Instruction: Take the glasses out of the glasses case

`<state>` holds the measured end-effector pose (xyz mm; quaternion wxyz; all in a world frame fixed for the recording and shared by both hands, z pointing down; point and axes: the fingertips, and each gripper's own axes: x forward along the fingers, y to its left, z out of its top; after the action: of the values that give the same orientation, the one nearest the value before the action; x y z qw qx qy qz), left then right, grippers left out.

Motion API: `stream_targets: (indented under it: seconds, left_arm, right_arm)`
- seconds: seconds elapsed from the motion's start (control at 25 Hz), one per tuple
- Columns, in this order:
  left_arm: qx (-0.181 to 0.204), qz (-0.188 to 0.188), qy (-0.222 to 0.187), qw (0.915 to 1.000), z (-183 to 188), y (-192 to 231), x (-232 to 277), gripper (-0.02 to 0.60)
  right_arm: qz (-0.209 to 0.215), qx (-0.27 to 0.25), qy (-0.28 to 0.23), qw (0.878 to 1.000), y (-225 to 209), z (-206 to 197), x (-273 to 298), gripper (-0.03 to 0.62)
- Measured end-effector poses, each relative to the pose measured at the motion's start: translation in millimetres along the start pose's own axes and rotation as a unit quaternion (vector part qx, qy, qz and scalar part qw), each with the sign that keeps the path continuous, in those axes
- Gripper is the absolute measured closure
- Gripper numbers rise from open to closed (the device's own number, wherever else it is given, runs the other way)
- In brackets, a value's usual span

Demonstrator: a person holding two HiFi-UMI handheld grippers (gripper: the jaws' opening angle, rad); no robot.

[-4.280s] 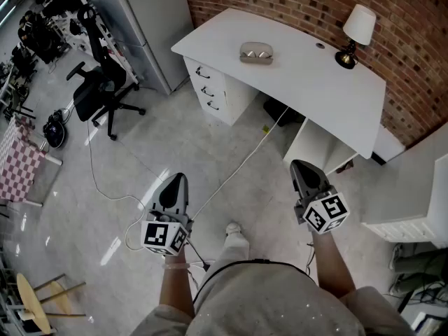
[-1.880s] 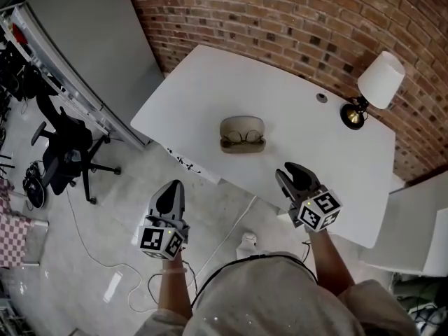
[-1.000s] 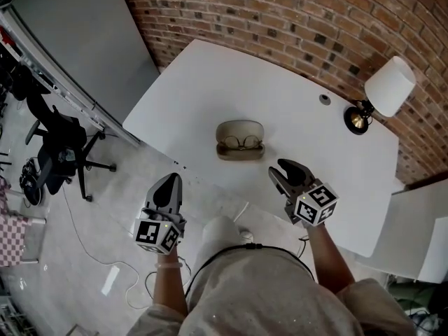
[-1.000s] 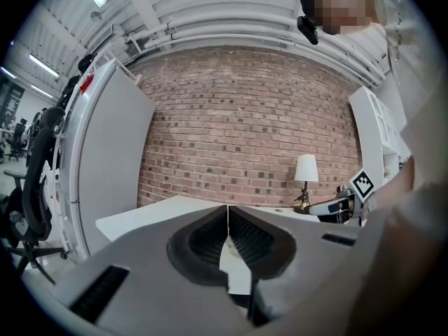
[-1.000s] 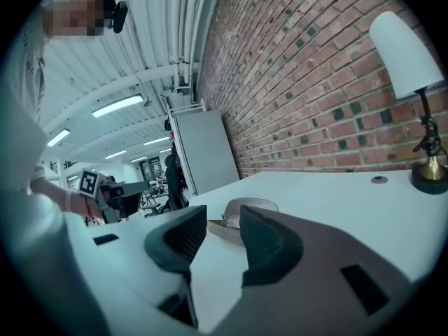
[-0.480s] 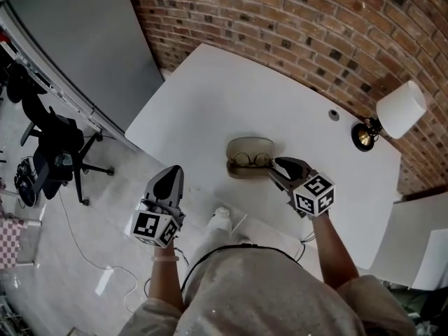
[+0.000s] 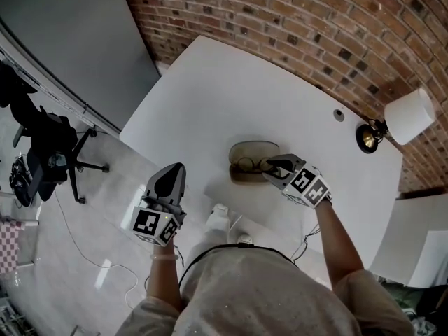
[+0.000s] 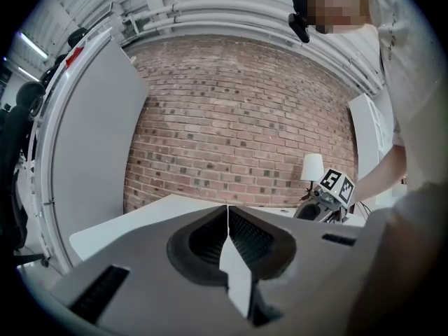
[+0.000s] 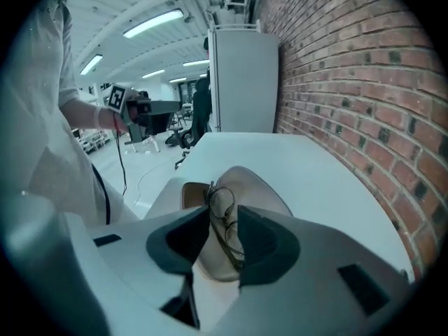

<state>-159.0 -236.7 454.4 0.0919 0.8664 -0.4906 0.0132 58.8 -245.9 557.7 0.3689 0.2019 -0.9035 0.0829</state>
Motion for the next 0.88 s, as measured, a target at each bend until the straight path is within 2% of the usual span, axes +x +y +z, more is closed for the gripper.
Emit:
stream_targets:
  seconds: [0.16,0.28,0.6,0.88]
  left_arm:
    - [-0.008,0.000,0.006,0.9999,-6.3,4.4,3.9,0.574]
    - [-0.012,0.001,0.010,0.9999,-10.4,8.2,6.4,0.574]
    - [-0.020,0.005,0.018,0.9996,-17.0,15.1,8.4,0.574]
    - [-0.030,0.014,0.021,0.9993,-23.9,21.0,5.6,0.574]
  right_arm:
    - [0.041,-0.057,0.072,0.995,7.4,-11.7,15.4,0.467]
    - [0.060,-0.092,0.107,0.988,10.9,-16.4,24.0,0.474]
    - [0.101,-0.163,0.160,0.968,19.9,-19.8,40.2,0.482]
    - [0.118,-0.193,0.193,0.955,27.1,-27.1,48.4,0.488]
